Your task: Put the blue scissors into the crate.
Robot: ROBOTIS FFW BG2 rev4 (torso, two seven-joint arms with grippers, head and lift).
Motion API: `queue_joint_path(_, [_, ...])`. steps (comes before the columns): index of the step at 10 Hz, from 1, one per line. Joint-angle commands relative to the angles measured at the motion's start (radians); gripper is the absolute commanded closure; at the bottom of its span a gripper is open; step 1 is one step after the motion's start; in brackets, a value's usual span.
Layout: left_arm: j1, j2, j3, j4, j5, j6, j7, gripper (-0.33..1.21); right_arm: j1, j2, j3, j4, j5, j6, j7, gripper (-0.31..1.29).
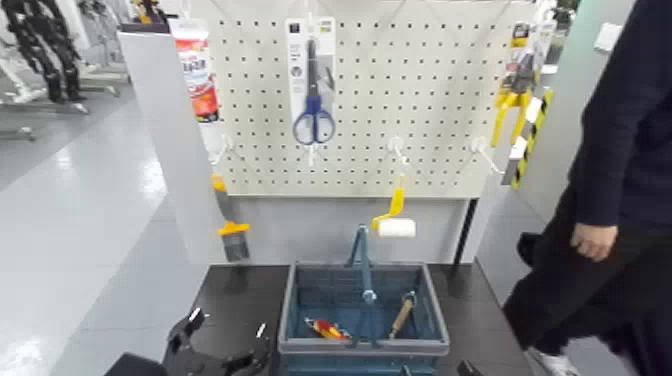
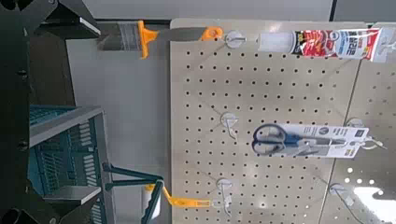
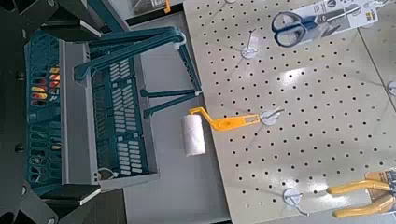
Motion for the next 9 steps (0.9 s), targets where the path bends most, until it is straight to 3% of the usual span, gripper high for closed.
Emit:
queue_joint_path(1, [-0.077, -0.003, 0.03, -0.021, 0.047, 0.124, -0.076, 0.13, -0.001, 0.002, -0.001, 0.001, 0.0, 0.0, 0.0, 0.15])
queue_joint_path(3, [-0.171, -0.006, 0.062, -0.024, 0.056, 0.237, -0.236, 0.15, -0.003, 0.002, 0.001, 0.003, 0.0, 0.0, 0.0, 0.15])
queue_joint_path(6, [-0.285, -0.01, 0.076, -0.017, 0.064, 0.292, -0.322, 0.17, -0.004, 0.005, 0.002, 0.006, 0.0, -0.003, 0.0, 0.15])
queue_joint_path(9, [-0.366, -0.012, 0.096, -0.009, 0.066, 0.302, -0.349, 0.2, -0.008, 0.003, 0.004, 0.004, 0.0, -0.004, 0.0, 0.15])
